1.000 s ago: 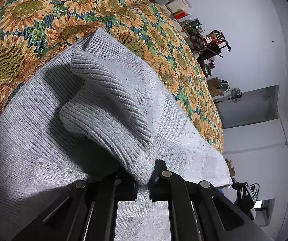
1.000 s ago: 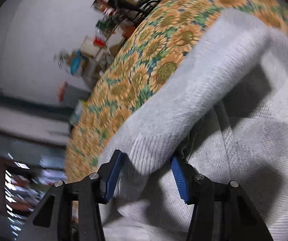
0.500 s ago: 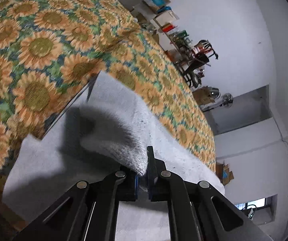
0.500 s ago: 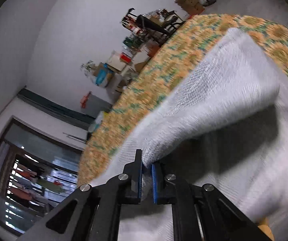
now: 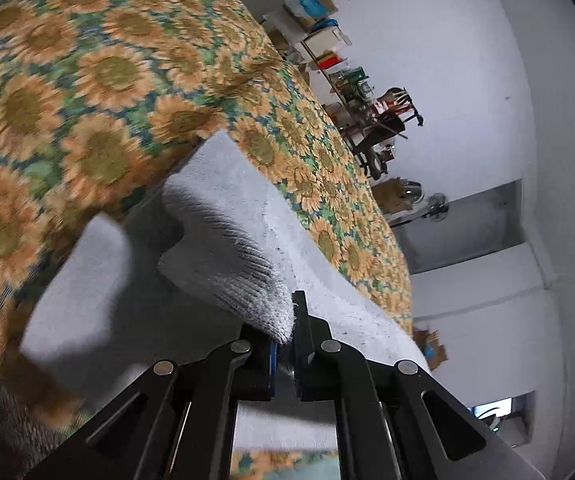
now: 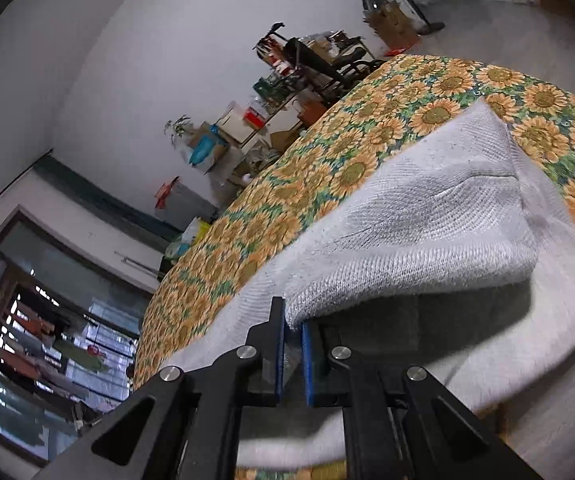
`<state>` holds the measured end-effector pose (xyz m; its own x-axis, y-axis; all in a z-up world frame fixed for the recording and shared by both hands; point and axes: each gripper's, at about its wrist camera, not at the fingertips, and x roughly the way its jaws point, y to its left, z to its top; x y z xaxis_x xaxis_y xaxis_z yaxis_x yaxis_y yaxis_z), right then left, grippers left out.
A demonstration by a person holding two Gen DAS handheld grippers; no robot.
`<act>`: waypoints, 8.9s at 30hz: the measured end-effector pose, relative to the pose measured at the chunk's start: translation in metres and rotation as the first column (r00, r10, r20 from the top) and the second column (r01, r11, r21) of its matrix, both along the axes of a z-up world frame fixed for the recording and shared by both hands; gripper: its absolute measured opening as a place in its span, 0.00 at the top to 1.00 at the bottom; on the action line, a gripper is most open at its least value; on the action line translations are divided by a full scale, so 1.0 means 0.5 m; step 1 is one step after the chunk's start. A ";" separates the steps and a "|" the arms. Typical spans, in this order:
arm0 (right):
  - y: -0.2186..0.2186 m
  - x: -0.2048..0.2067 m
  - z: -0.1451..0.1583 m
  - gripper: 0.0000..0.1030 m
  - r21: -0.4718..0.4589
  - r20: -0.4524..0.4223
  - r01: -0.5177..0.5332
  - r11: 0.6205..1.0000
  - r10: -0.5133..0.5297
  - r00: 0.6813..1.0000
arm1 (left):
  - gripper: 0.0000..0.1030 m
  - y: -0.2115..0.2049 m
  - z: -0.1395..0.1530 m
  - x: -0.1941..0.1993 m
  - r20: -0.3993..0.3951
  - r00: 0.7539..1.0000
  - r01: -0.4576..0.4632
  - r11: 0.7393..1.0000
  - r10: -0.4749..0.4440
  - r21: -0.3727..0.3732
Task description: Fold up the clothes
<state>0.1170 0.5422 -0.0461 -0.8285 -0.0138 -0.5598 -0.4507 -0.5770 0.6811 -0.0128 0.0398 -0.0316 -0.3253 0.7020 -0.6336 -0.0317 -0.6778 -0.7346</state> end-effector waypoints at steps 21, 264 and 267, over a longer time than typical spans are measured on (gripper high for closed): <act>0.023 0.035 -0.021 0.52 0.064 0.198 0.156 0.986 -0.166 0.966 | 0.82 0.005 -0.006 0.077 0.039 0.999 -0.027 0.978 0.035 -0.208; -0.712 -0.316 -0.096 0.63 0.512 0.422 -0.791 0.335 0.704 0.571 | 0.91 -0.061 0.076 -0.027 0.165 0.985 0.063 0.991 -0.043 -0.118; -0.697 -0.327 -0.094 0.77 0.507 0.424 -0.779 0.368 0.681 0.597 | 0.87 -0.072 0.084 -0.027 0.164 0.986 0.032 0.992 -0.012 -0.124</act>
